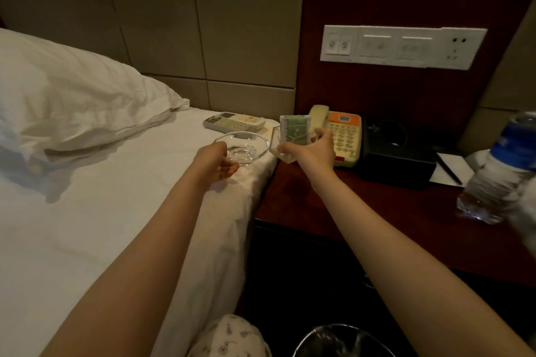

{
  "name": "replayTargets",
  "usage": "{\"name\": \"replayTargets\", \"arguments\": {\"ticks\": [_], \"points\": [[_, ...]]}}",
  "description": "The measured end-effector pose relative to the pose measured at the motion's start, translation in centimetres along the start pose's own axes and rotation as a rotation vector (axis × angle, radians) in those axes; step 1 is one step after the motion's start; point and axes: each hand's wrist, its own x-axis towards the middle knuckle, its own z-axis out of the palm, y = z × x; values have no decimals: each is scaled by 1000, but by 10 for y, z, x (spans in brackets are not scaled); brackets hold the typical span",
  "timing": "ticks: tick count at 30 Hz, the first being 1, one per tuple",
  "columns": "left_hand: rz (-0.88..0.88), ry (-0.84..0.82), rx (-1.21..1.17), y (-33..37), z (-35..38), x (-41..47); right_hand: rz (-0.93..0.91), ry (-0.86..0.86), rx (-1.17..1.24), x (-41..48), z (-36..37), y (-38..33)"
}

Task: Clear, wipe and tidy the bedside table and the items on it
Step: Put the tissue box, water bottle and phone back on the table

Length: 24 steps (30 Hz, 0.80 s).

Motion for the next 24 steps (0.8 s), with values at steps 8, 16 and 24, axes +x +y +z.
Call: {"name": "replayTargets", "arguments": {"ticks": [8, 16, 24], "points": [[23, -184, 118, -20, 68, -37, 33, 257, -229, -25, -98, 27], [-13, -329, 149, -37, 146, -68, 275, 472, -265, -32, -173, 59], [-58, -378, 187, -52, 191, -85, 328, 601, -300, -44, -189, 81]]}}
